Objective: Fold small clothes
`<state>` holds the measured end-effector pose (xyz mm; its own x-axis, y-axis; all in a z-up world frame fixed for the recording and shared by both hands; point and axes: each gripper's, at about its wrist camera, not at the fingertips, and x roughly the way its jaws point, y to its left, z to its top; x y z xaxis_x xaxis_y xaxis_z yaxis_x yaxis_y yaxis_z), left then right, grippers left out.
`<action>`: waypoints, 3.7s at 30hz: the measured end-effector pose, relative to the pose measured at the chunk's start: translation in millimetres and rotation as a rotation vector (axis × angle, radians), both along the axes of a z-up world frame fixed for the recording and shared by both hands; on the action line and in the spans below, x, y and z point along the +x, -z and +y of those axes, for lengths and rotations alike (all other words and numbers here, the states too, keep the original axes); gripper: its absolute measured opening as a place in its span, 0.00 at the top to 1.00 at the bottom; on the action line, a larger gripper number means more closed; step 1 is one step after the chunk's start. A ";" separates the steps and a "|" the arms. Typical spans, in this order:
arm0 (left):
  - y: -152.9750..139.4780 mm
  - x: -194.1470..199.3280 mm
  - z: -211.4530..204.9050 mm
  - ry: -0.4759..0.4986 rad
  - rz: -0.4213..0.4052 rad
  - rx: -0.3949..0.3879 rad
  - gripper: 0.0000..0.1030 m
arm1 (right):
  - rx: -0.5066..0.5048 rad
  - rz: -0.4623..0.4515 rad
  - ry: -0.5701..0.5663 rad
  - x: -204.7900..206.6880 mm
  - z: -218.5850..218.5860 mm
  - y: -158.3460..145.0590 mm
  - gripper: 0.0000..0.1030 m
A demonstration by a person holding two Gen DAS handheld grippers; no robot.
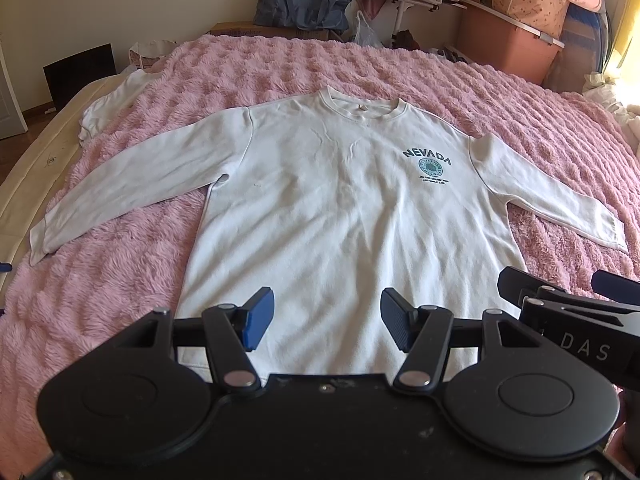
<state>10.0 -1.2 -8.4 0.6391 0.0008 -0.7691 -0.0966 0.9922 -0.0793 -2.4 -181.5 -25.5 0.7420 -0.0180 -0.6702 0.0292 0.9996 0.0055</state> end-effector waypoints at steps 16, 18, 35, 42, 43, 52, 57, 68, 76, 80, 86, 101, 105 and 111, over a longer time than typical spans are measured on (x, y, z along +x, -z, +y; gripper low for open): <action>4.6 5.6 1.1 0.000 0.020 -0.002 0.39 | 0.004 0.012 0.005 3.2 -1.1 4.7 0.00; 5.0 6.1 0.9 0.001 0.022 -0.002 0.39 | 0.004 0.013 0.003 3.5 -1.3 4.4 0.00; 10.6 15.0 -2.0 0.041 0.018 -0.008 0.39 | 0.048 -0.029 0.014 3.4 -16.5 5.9 0.00; 21.6 44.9 -12.9 0.127 0.018 -0.068 0.39 | 0.242 -0.084 0.170 18.1 -128.1 20.7 0.00; 24.5 51.6 -16.3 0.140 0.022 -0.075 0.39 | 0.256 -0.100 0.219 19.6 -148.6 24.0 0.00; 66.7 135.2 -74.0 0.261 0.100 -0.109 0.39 | 0.255 -0.286 0.583 42.3 -326.7 62.1 0.15; 80.2 177.7 -101.7 0.319 0.028 -0.243 0.39 | 0.305 -0.328 0.682 68.3 -403.6 96.6 0.37; 123.6 250.8 -162.7 0.370 0.103 -0.231 0.39 | 0.512 -0.315 0.851 122.6 -499.8 169.7 0.64; 130.6 244.8 -159.2 0.384 0.122 -0.236 0.39 | 0.571 -0.446 0.858 121.8 -503.8 162.3 0.92; 117.4 230.9 -122.5 0.332 0.094 -0.247 0.39 | 0.553 -0.506 0.784 120.0 -481.8 126.6 0.92; 111.2 210.9 -53.1 0.216 0.068 -0.235 0.39 | 0.571 -0.585 0.586 140.0 -415.7 57.5 0.92; 108.6 162.9 101.3 -0.027 0.017 -0.362 0.39 | 0.751 -0.521 0.033 234.3 -141.0 1.4 0.92; 106.4 155.8 121.7 -0.060 -0.007 -0.401 0.39 | 0.809 -0.456 -0.048 254.3 -81.7 20.5 0.92; 108.1 147.3 147.8 -0.109 -0.028 -0.431 0.39 | 0.786 -0.353 -0.174 277.5 11.0 55.2 0.92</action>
